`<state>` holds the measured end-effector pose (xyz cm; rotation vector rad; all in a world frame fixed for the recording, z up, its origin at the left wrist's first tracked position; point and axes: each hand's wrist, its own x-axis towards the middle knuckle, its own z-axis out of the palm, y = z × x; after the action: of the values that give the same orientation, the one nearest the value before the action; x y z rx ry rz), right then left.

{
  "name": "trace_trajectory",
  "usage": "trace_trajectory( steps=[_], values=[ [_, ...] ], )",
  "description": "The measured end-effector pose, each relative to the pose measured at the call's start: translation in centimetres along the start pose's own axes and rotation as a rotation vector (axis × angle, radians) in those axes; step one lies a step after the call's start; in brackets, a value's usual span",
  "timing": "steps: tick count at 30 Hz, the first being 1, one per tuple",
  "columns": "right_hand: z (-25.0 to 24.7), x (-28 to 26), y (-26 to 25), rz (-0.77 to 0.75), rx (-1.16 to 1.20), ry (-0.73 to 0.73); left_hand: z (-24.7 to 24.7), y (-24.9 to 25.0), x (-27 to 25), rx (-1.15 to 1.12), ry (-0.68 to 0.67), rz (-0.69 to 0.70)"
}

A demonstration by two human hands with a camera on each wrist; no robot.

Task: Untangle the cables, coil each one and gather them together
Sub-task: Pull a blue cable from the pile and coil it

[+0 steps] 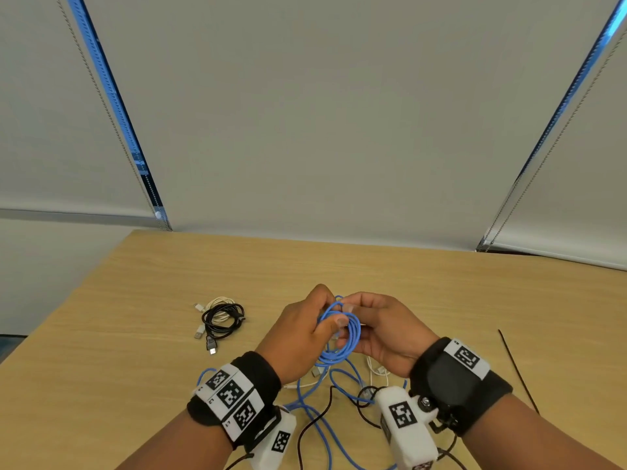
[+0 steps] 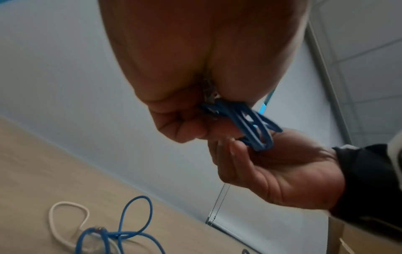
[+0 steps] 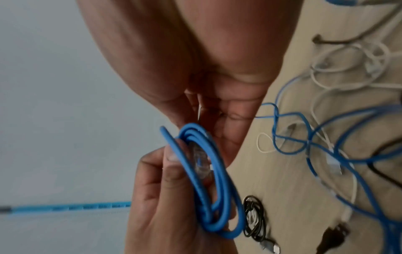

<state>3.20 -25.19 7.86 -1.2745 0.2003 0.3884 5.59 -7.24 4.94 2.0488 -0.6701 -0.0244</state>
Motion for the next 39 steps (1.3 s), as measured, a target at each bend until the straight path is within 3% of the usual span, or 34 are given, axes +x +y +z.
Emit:
trace_trajectory(
  steps=[3, 7, 12, 19, 23, 25, 28, 31, 35, 39],
  values=[
    [0.0, -0.1, 0.3, 0.045, 0.055, -0.034, -0.2, 0.2, 0.1, -0.019, 0.023, 0.002],
    [-0.2, -0.3, 0.9, -0.007, 0.142, -0.042, -0.5, 0.8, 0.3, 0.098, 0.051, 0.07],
    [-0.3, -1.0, 1.8, -0.142, -0.188, -0.057, -0.7, 0.5, 0.1, 0.155, 0.101, -0.024],
    [-1.0, -1.6, 2.2, -0.164, -0.194, -0.186, -0.4, -0.1, -1.5, -0.238, 0.058, -0.244],
    [-0.4, -1.4, 3.4, -0.221, -0.14, -0.139, 0.5, 0.3, -2.1, -0.812, 0.045, -0.49],
    [0.1, -1.3, 4.3, -0.35, -0.395, -0.022, 1.2, 0.3, -2.3, -0.949, 0.099, -0.59],
    [0.5, -1.3, 6.1, -0.552, -0.905, 0.063, 2.0, -0.4, -2.8, -0.81, 0.169, -0.648],
    [0.0, -1.0, 6.7, -0.685, -0.992, 0.104, 2.5, -1.1, -4.0, -0.636, 0.132, -0.648],
    [-0.8, -0.8, 6.5, -0.519, -0.966, 0.108, 2.9, -1.5, -5.5, -0.585, 0.066, -0.617],
    [-0.9, -0.9, 6.8, -0.444, -1.196, -0.005, 2.6, -1.8, -5.8, -0.687, 0.072, -0.67]
  ],
)
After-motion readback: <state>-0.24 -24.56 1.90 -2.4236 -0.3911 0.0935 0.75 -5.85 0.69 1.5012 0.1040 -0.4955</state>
